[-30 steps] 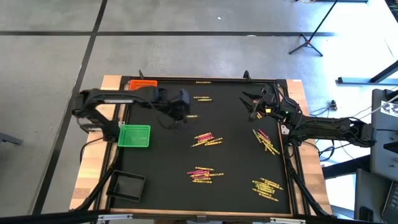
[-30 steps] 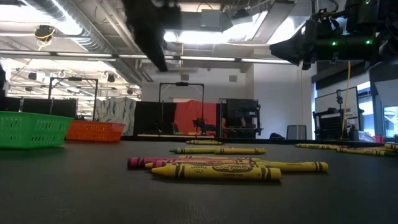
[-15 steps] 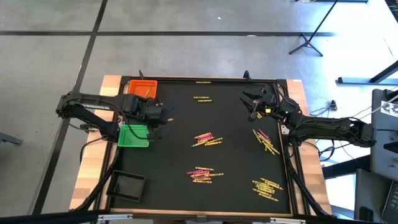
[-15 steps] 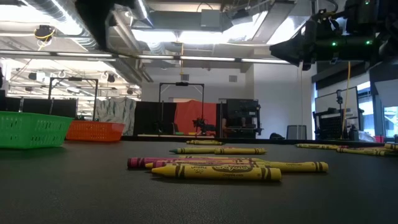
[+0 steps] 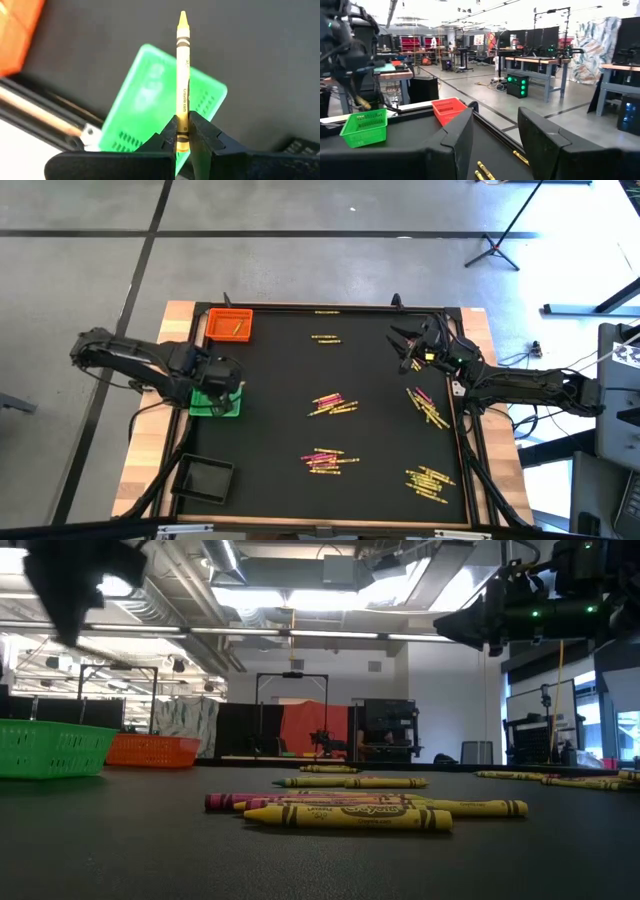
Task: Sort crayons
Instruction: Put the yellow crayon into the green bin
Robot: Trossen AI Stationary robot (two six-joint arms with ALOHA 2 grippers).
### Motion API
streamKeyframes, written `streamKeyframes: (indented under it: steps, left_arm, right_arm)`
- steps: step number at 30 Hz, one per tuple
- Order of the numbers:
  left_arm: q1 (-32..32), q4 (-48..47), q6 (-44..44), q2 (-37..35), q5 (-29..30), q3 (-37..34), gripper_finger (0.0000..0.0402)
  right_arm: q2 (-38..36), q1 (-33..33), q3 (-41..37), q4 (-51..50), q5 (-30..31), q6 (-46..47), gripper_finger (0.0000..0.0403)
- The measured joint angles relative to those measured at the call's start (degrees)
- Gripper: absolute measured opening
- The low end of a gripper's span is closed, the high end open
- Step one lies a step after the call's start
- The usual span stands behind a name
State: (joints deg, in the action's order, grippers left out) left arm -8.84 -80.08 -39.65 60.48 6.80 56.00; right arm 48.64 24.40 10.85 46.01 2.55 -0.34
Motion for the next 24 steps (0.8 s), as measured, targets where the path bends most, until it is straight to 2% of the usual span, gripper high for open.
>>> streamKeyframes:
  steps: [8,15,24]
  left_arm:
    - [0.04,0.33,-1.87,0.29,-5.92,-7.66,0.0015]
    - [0.09,-0.07,-1.99,0.25,-7.44,-7.91,0.0015]
    - [0.09,0.05,-1.98,0.25,-5.49,-8.08,0.0015]
  right_arm:
    - [0.00,0.00,0.00,0.07,1.57,-0.13,0.0154]
    - [0.00,0.00,0.00,0.08,1.57,-0.15,0.0154]
    - [0.00,0.00,0.00,0.17,1.57,-0.17,0.0154]
